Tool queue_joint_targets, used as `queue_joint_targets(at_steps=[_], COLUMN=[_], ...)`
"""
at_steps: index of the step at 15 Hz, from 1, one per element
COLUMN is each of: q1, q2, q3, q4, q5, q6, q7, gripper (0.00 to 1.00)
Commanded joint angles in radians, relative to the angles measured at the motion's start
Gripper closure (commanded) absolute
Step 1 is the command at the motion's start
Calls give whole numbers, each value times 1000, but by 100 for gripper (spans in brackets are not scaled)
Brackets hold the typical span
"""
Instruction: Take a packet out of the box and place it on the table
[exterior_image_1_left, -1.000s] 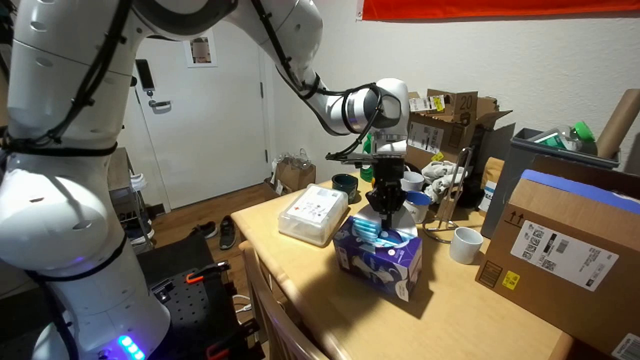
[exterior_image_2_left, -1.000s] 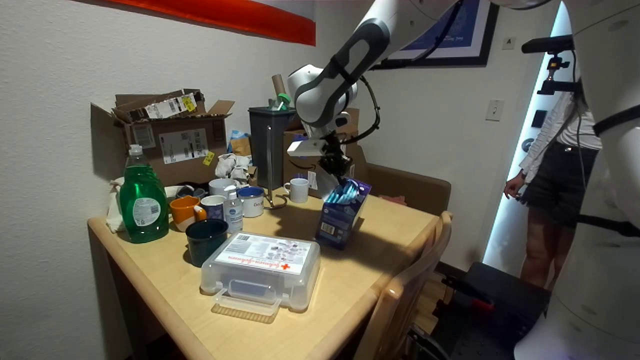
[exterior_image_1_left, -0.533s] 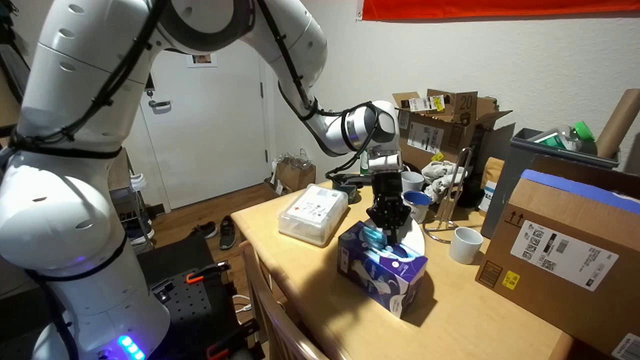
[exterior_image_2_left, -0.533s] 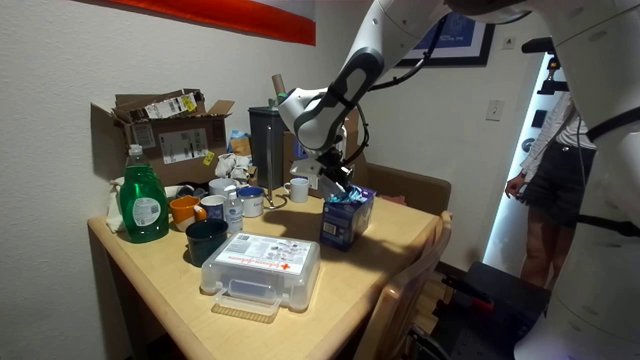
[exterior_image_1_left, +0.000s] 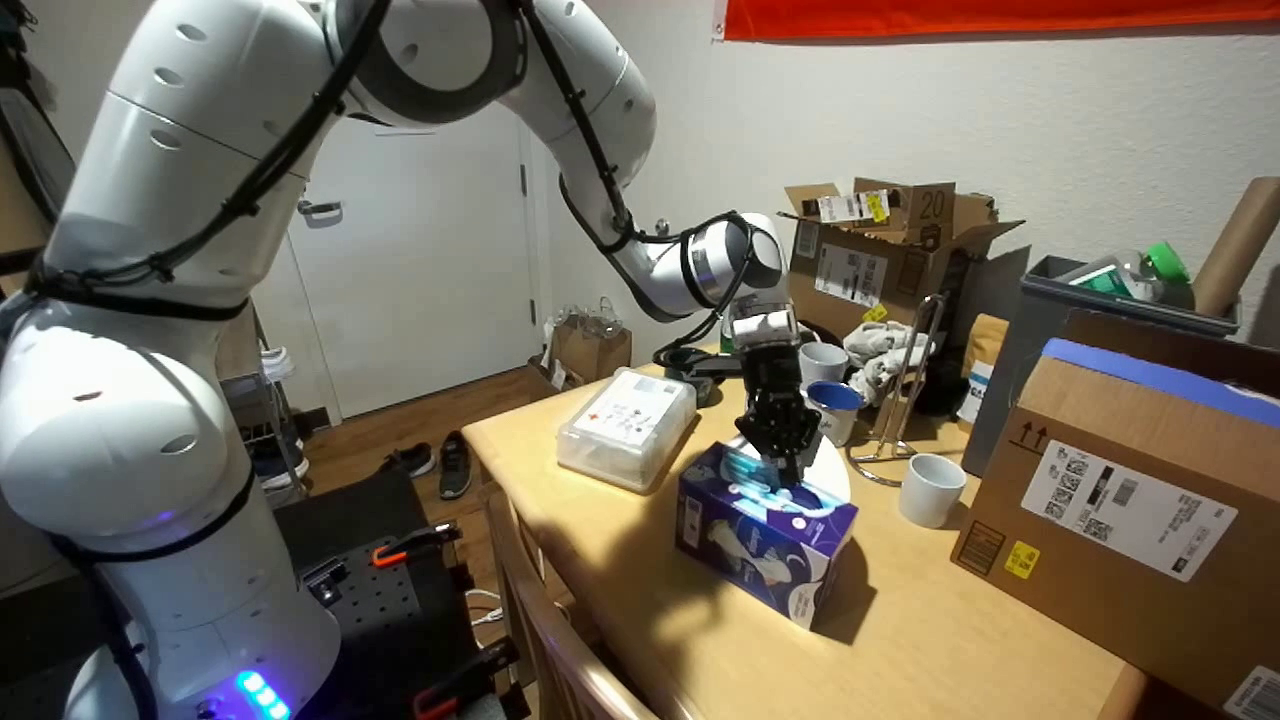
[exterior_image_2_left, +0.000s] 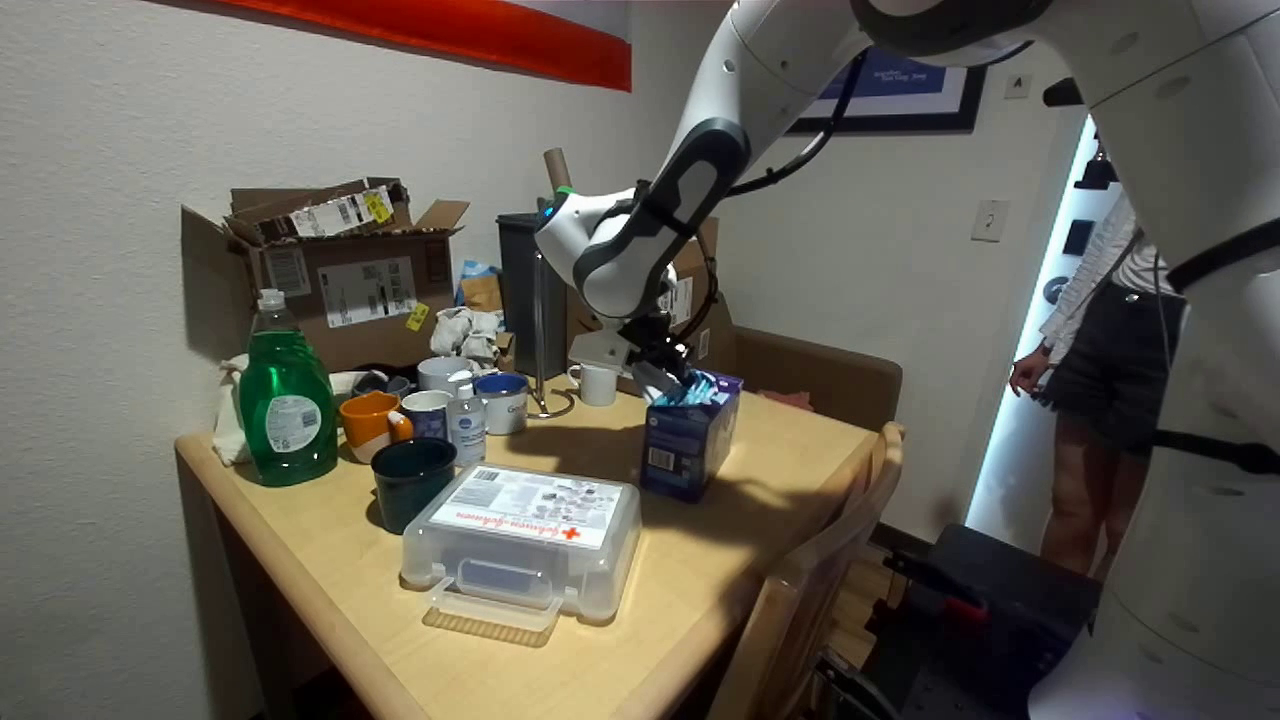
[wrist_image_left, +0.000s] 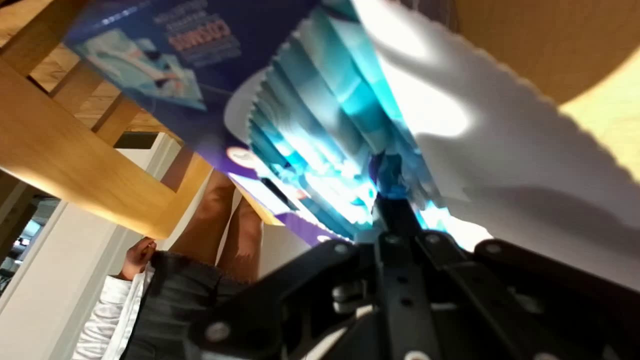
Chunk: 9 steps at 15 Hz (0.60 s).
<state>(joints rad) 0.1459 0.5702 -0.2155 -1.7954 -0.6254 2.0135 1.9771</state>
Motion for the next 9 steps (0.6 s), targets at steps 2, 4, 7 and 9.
queue_joint_targets(at_steps=[2, 4, 7, 9], q1=[23, 21, 15, 13], q2=[-29, -10, 9, 13], q3=[16, 24, 46, 63], q4=[6, 19, 23, 17], q5=[-39, -31, -8, 12], q6=[-41, -43, -59, -78], q7=[58, 63, 39, 22], gripper=[100, 100, 100, 100])
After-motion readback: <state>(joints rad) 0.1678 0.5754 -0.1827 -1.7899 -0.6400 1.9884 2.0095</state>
